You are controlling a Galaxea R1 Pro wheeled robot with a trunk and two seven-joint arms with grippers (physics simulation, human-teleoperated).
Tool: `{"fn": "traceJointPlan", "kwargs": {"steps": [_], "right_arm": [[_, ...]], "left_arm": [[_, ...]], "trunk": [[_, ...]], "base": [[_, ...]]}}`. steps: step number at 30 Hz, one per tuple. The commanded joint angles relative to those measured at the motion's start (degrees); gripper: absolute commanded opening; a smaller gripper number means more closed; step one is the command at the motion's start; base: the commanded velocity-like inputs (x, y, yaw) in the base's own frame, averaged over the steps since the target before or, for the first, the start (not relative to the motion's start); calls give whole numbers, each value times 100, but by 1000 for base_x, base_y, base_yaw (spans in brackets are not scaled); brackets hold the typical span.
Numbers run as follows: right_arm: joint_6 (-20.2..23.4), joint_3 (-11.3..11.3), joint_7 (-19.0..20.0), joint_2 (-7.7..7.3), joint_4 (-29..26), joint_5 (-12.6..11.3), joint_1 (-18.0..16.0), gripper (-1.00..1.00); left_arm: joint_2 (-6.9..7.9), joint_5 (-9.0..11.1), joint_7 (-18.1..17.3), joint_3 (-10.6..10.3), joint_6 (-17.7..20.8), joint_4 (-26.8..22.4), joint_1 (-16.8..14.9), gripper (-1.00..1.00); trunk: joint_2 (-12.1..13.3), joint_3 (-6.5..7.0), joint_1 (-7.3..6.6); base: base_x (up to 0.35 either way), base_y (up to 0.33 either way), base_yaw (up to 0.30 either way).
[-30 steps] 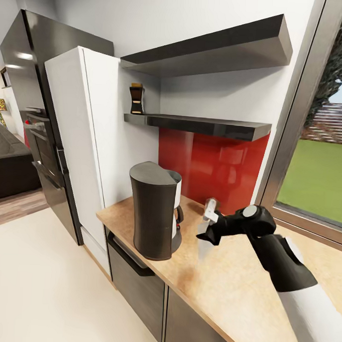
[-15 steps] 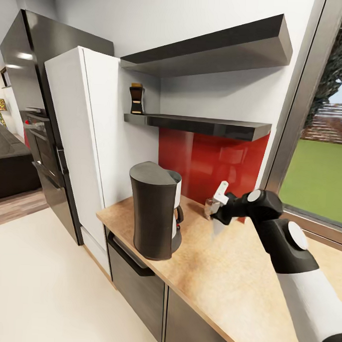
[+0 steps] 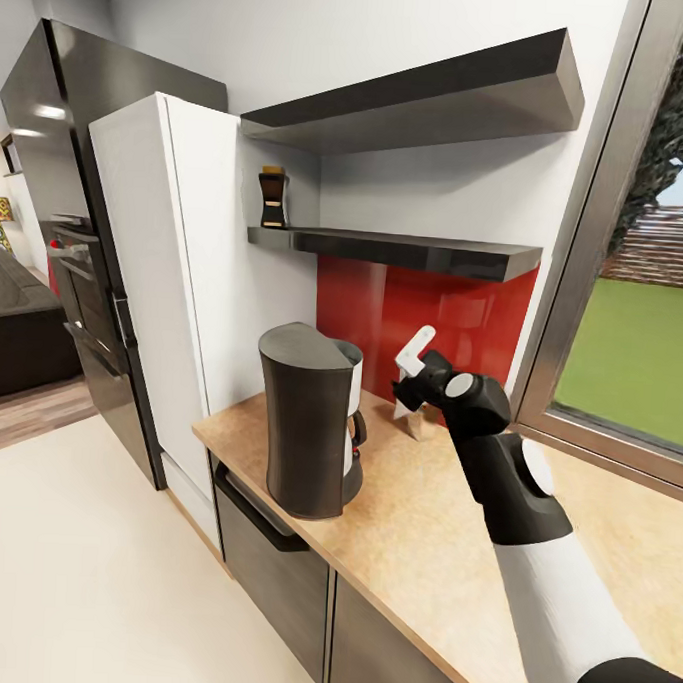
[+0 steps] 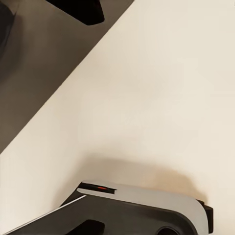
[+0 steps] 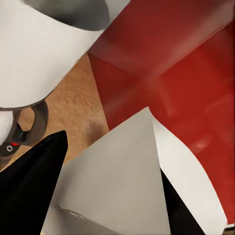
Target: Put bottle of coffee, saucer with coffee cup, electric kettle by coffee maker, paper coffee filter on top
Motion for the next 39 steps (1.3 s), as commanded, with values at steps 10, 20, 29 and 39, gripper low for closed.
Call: {"fn": "traceJointPlan", "kwargs": {"steps": [10, 20, 29, 39], "right_arm": [[13, 5, 11, 76, -115, 78, -79, -100], [15, 9, 11, 81, -124, 77, -227, -100], [22, 22, 29, 93, -11, 65, -854, -100], [167, 28, 666, 100, -12, 74, -891, -100]], "left_arm": [[-1, -52, 0, 49, 52, -10, 1, 100], [-1, -52, -10, 50, 62, -10, 2, 100], [6, -52, -11, 50, 54, -10, 2, 100], [0, -45, -11, 50, 53, -4, 1, 100]], "trunk": [[-4, 8, 2], [-4, 92, 2], [-4, 143, 2], [-4, 95, 2]], "base": [[0, 0, 0], [0, 0, 0], [0, 0, 0], [0, 0, 0]]}}
